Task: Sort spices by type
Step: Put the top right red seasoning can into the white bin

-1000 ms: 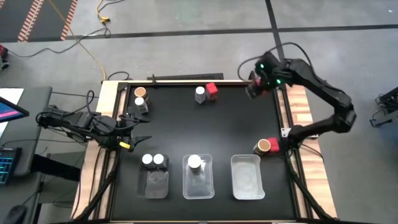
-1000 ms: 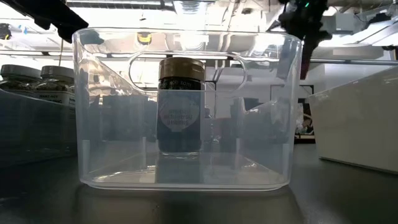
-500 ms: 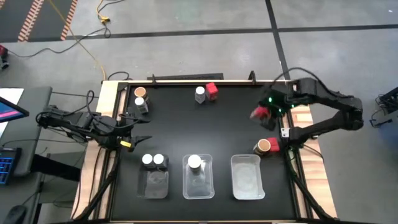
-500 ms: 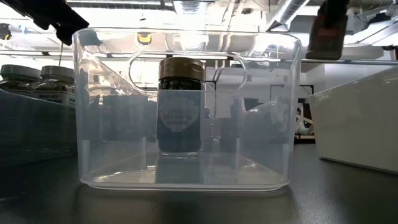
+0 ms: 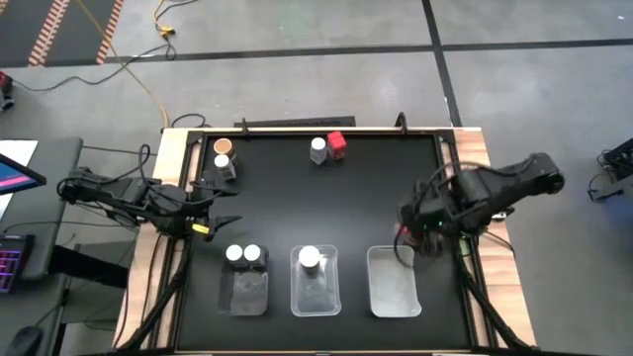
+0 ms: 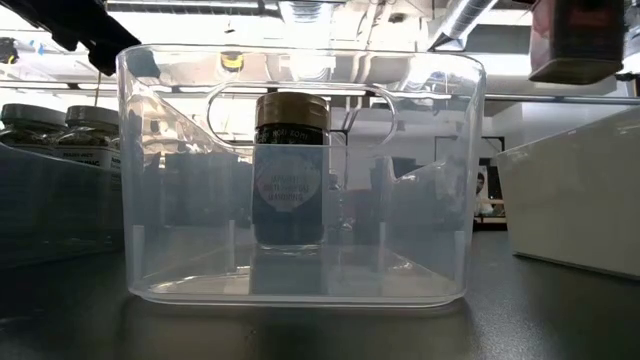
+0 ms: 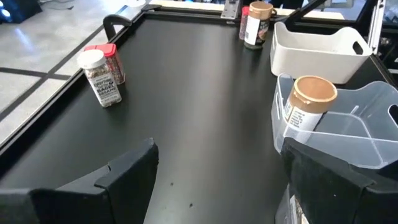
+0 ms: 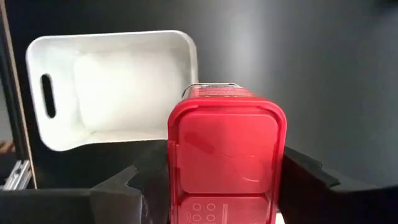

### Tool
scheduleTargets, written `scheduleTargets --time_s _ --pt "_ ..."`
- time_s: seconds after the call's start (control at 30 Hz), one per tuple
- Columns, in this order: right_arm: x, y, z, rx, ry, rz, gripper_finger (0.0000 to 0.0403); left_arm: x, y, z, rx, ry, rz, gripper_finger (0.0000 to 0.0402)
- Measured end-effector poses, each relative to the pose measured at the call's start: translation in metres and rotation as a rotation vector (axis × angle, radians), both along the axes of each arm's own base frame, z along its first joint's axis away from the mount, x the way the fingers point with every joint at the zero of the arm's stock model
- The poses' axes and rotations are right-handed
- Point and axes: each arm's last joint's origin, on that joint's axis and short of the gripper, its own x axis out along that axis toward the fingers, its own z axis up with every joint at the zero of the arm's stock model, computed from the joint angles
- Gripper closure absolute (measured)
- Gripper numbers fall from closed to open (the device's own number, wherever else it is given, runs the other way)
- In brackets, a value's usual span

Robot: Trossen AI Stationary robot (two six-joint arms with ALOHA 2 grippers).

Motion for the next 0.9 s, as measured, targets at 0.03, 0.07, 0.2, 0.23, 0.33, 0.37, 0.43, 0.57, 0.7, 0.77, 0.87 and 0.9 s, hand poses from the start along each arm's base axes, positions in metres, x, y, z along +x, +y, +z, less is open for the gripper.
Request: scheduleTargets --time_s 0.03,0.07,0.2,0.23,0.33,0.37,0.43,0.57,0.7,0.77,0.87,0.9 --pt "0.003 0.006 -0.003 -0.001 0.008 0.01 0.0152 0.0 0.0 0.0 0.0 0.0 0.0 0.0079" --pt "0.006 0.011 -0.006 0.0 0.016 0.012 0.0152 0.0 0.0 0.0 0.0 0.0 0.0 0.0079" --pt "0.018 0.032 -0.017 0.02 0.022 -0.031 0.0152 0.0 0.0 0.0 -0.022 -0.002 0.01 0.0079" --pt "0.021 0.038 -0.02 0.03 0.017 -0.051 0.0152 0.0 0.0 0.0 -0.025 -0.002 0.011 0.0079" --pt "0.03 0.054 -0.026 0.069 -0.022 -0.076 0.0152 0.0 0.0 0.0 -0.023 -0.001 0.011 0.0079" --pt "0.032 0.059 -0.027 0.073 -0.033 -0.069 0.0152 0.0 0.0 0.0 -0.021 -0.001 0.009 0.0079" --pt "0.034 0.067 -0.031 0.067 -0.035 -0.046 0.0152 0.0 0.0 0.0 -0.013 0.001 0.007 0.0079" --pt "0.034 0.074 -0.042 0.055 -0.004 -0.052 0.0153 0.0 0.0 0.0 0.004 0.006 0.0 0.0079" --pt "0.033 0.075 -0.048 0.049 0.012 -0.089 0.0153 0.0 0.0 -0.001 0.012 0.009 -0.004 0.0079" --pt "0.033 0.076 -0.048 0.039 0.0 -0.071 0.0153 0.0 0.0 -0.001 0.01 0.009 -0.003 0.0079" --pt "0.034 0.076 -0.049 0.033 -0.01 -0.054 0.0153 0.0 0.0 -0.001 0.004 0.007 -0.001 0.0079" --pt "0.035 0.076 -0.053 0.034 -0.014 -0.055 0.0153 0.0 0.0 -0.001 0.004 0.006 0.0 0.0079"
